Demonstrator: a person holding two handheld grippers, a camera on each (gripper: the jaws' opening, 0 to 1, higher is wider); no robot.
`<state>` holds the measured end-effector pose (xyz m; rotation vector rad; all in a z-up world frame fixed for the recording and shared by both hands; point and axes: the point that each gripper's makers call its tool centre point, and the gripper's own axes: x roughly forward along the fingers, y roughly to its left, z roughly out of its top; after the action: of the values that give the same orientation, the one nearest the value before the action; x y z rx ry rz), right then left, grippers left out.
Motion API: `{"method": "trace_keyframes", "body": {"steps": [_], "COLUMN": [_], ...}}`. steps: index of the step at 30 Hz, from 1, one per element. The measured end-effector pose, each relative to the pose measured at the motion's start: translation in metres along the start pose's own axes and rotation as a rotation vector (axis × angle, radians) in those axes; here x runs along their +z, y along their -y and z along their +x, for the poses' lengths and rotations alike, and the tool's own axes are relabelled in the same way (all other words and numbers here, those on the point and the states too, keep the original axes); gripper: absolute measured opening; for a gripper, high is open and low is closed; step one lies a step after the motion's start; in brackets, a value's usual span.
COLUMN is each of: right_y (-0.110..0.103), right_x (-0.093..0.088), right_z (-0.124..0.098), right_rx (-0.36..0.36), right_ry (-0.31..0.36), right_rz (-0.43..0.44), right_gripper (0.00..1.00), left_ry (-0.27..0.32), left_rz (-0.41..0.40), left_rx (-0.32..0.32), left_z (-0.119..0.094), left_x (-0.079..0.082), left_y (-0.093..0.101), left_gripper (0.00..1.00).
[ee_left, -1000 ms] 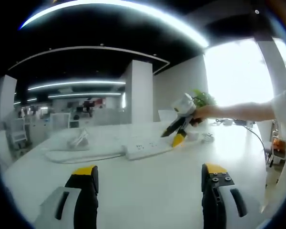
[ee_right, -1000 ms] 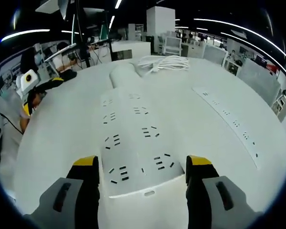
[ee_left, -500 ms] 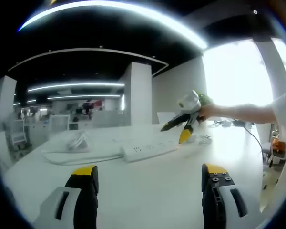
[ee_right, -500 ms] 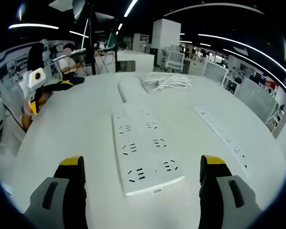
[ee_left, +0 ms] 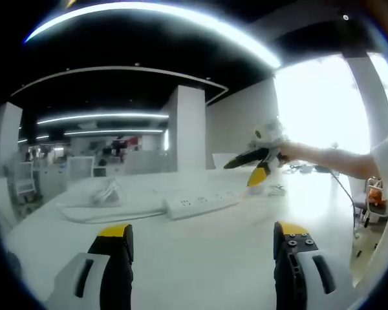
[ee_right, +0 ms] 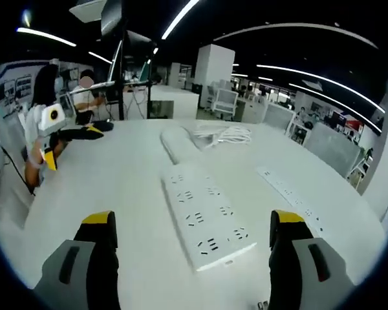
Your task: Straighten the power strip on the desk, plug the charger into it
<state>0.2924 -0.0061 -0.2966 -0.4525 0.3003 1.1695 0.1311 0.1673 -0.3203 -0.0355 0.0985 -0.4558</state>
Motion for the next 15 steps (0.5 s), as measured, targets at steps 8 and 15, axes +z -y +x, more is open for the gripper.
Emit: {"method": "trace_keyframes", "body": {"steps": [8, 15], "right_y": [0.014, 0.025], "right_x": [0.01, 0.003], "right_z": [-0.027, -0.058], "right_rx": [-0.099, -0.14], "right_ry": [0.093, 0.187], "right_rz": [-0.004, 0.037], "right_gripper": [0.95, 0.92], "left_ry": [-0.003, -0.003], "left_rz": [0.004, 0.006], "left_rx": [-0.002, -0.006], "left_z": [0.002, 0.004], "left_x": [-0.001, 0.001], "left_y": [-0.003, -0.005], "left_gripper": [0.92, 0.92]}}
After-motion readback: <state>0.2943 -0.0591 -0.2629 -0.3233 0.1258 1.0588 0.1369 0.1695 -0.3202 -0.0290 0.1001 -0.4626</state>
